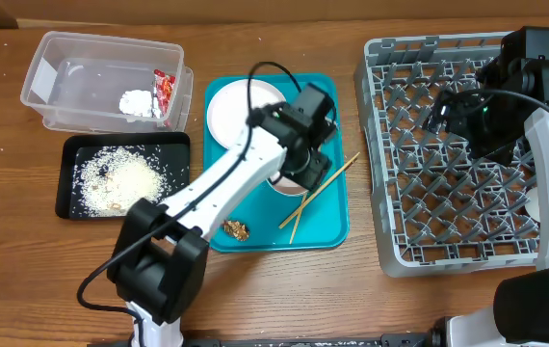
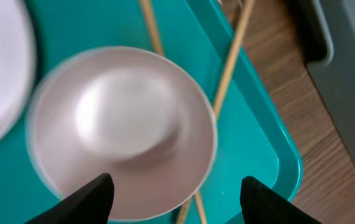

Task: Sort waste into correct bins and load items into the dishwasher
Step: 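Set the empty bowl back on the teal tray and open the left gripper, then reach the right gripper to the empty bowl and grasp its rim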

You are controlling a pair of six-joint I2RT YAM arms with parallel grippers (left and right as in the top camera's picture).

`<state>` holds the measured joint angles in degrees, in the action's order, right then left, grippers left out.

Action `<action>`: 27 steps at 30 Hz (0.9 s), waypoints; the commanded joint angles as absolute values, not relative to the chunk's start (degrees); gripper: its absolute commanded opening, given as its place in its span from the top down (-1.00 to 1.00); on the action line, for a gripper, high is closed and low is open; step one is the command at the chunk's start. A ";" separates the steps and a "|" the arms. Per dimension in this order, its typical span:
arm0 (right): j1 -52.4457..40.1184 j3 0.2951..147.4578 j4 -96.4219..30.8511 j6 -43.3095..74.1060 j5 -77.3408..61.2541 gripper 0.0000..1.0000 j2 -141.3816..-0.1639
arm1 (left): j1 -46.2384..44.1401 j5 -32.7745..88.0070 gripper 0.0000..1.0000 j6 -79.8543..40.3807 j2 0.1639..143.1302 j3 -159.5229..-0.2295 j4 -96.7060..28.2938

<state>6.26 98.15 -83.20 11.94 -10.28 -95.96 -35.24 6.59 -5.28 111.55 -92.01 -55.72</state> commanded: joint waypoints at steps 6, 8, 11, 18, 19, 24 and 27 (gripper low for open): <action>5.19 98.19 -82.13 11.46 -16.05 -1.00 -96.18 | -20.40 5.80 -0.43 -14.90 102.65 -98.43 -61.73; 3.60 98.19 -81.52 11.46 -16.21 -1.00 -96.29 | -16.03 6.00 -0.48 -17.58 100.99 -98.43 -63.86; -0.19 98.19 -80.58 11.44 -16.19 -1.00 -96.68 | -10.09 6.33 -0.51 -20.97 99.48 -98.43 -67.83; -11.60 98.19 -76.14 12.01 -16.05 -1.00 -100.16 | -2.13 8.80 -0.53 -20.47 99.31 -98.35 -75.09; -13.15 98.19 -75.46 12.16 -15.92 -1.00 -101.06 | -1.83 8.82 -0.53 -20.03 99.31 -98.35 -75.26; -18.96 98.19 -74.41 15.42 -13.04 -0.96 -106.21 | -1.93 8.82 -0.56 -19.29 99.31 -98.35 -75.07; -21.32 98.19 -74.43 18.26 -11.09 -0.83 -109.34 | -1.93 8.82 -0.57 -19.29 99.31 -98.35 -74.81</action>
